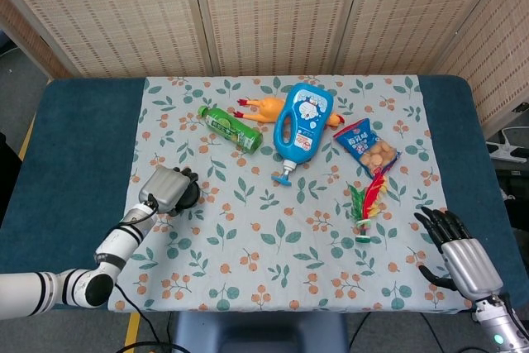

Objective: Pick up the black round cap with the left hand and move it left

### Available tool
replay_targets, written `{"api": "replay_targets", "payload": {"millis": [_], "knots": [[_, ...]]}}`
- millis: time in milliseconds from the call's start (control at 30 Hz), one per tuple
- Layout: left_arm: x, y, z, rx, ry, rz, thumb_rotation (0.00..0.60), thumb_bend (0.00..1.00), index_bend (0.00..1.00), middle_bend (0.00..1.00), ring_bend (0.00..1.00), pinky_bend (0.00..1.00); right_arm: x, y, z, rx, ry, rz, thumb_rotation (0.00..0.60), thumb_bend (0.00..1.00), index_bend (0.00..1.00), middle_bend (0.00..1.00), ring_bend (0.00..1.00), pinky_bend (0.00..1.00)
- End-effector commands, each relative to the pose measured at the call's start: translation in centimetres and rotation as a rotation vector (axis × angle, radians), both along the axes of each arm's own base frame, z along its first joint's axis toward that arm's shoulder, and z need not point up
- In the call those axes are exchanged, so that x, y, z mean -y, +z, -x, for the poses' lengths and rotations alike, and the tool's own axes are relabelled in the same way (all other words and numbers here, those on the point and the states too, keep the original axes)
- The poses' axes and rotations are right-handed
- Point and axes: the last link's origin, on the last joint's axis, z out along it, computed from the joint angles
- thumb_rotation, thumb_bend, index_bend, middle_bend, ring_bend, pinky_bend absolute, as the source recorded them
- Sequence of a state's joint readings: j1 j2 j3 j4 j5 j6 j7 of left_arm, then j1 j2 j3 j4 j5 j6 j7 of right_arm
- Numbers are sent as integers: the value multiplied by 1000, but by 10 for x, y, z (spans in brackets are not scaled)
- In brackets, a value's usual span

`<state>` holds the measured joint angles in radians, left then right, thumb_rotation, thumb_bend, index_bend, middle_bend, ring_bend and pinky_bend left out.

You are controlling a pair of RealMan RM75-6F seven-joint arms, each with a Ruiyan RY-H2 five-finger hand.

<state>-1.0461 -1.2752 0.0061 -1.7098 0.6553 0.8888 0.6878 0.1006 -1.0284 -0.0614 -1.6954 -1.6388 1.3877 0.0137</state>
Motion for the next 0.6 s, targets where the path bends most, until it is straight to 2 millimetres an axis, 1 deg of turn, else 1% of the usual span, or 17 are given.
{"api": "replay_targets", "payload": {"millis": [33,67,167,200,267,333,400,467,500,567,600], "knots": [[0,-10,12,-29,18,22,600,708,809,848,739,978,0,0,0,0,0,-1,600,159,0,0,0,0],[0,-12,13,-32,20,20,600,705,806,844,737,962,0,-1,0,0,0,-2,600,159,0,0,0,0],[-1,-16,15,-46,7,16,600,678,758,805,711,848,0,0,0,-1,0,0,600,158,0,0,0,0],[-1,-18,16,-52,2,17,600,659,714,781,695,807,0,0,0,-2,-2,1,600,158,0,0,0,0],[1,-21,19,-66,7,26,600,621,596,713,647,705,0,-1,0,-3,-2,1,600,159,0,0,0,0],[1,-24,23,-74,25,41,600,593,452,613,573,574,0,-1,-1,-2,-1,0,600,159,0,0,0,0],[1,-28,26,-71,41,52,600,583,379,548,526,526,-1,-1,-1,-1,0,0,600,158,0,0,0,0],[2,-31,30,-80,56,65,600,568,333,514,478,507,-1,0,-1,0,-1,3,600,158,0,0,0,0],[2,-32,32,-91,63,73,600,549,298,495,451,479,-1,0,0,-1,-2,4,600,158,0,0,0,0],[2,-35,34,-105,83,84,600,498,203,434,383,377,-1,1,0,-1,-3,6,600,158,0,0,0,0],[2,-35,34,-105,94,86,600,471,113,355,309,316,-1,1,0,0,-4,7,600,159,0,0,0,0]]}}
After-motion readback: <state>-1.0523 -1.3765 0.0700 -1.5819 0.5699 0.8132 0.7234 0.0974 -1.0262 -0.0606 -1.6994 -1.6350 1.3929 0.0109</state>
